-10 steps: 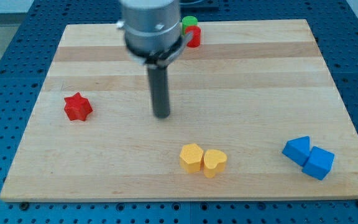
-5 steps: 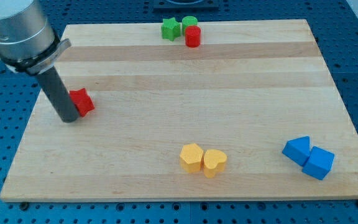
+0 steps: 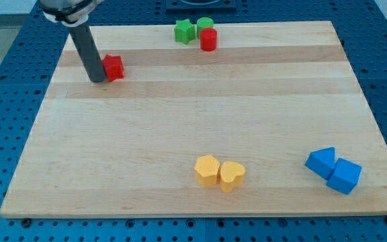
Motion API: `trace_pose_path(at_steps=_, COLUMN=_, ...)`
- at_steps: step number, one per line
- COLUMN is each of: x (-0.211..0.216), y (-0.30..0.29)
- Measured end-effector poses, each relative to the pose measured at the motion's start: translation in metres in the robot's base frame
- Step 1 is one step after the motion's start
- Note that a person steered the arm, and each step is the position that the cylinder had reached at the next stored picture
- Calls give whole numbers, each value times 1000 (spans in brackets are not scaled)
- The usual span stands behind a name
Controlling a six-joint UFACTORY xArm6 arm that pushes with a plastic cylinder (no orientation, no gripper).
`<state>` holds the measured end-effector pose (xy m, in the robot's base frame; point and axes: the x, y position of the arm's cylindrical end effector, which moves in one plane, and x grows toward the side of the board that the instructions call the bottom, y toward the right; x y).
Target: Drag the red star into the bottom side of the green star
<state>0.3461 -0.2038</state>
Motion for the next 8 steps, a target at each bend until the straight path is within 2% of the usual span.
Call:
trace_pose_path(at_steps=2, x=-51, y=6)
trace_pose_path(at_steps=3, x=-41, y=17)
trace_pose_path(at_steps=4, x=-12, y=17)
trace_pose_path(at_steps=5, x=-12, y=37)
trace_pose_path(at_steps=8, x=-70, y=138)
